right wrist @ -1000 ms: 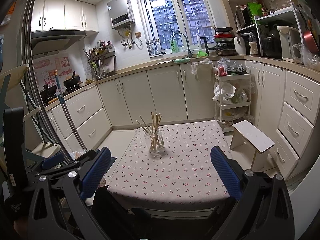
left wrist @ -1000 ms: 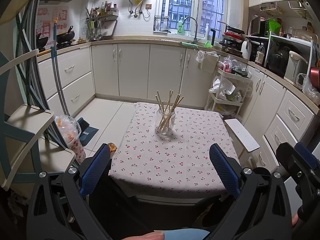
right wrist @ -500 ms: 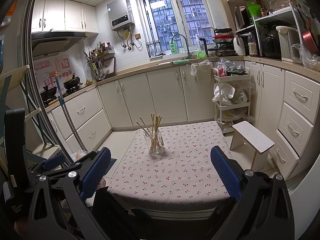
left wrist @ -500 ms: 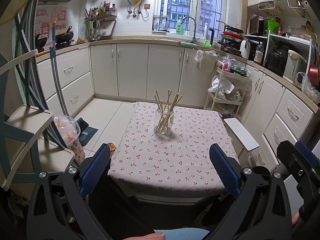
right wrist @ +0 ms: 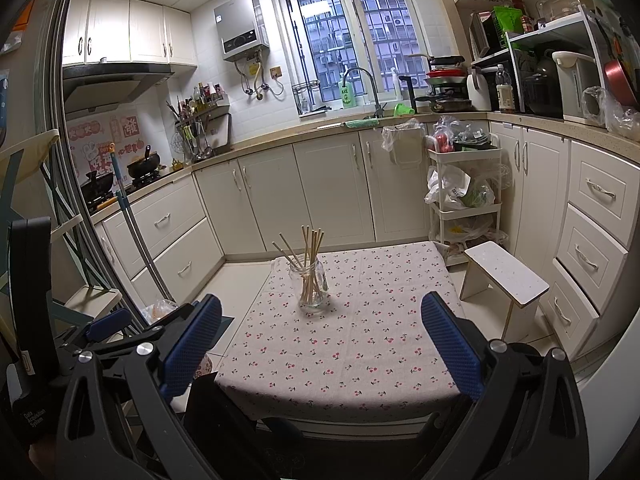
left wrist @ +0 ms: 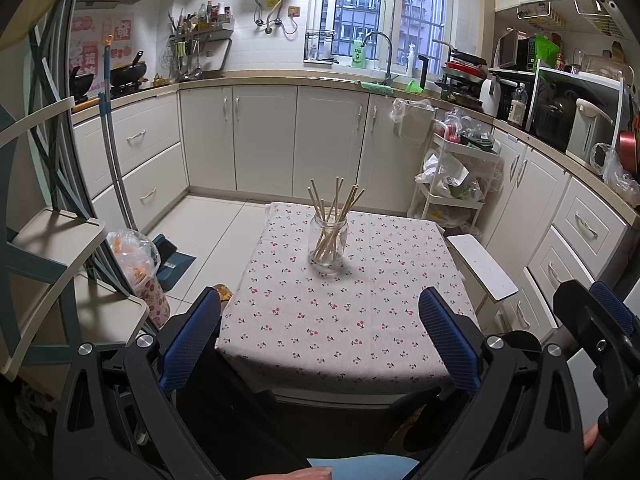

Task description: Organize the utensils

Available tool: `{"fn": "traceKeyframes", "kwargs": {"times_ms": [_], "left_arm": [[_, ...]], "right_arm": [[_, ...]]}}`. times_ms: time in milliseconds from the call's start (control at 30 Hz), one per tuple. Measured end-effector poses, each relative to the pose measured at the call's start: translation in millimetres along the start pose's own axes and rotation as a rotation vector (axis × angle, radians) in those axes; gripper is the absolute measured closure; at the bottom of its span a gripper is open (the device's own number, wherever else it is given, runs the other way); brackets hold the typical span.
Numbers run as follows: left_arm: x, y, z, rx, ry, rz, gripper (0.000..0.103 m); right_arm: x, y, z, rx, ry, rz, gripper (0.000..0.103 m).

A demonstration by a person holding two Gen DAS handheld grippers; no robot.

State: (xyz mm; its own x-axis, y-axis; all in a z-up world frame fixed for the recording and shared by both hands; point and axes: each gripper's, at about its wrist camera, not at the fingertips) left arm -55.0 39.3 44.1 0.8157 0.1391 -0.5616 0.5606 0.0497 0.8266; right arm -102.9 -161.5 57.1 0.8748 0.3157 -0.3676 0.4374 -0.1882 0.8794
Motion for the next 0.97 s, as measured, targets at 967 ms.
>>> {"fn": "traceKeyframes", "kwargs": {"times_ms": [967], "left_arm": [[2.8, -8.8, -0.1, 0.023, -0.028, 0.003, 0.008]], "right_arm": [[-3.7, 1.6, 0.0, 0.014, -0.008, 0.025, 0.007]]}}
Point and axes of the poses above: each gripper's, at about its wrist camera, not at the fingertips, and x roughly the way its jaws point, z to its right, y to its top, and after that the axes turned 12 degrees about y, right-handed
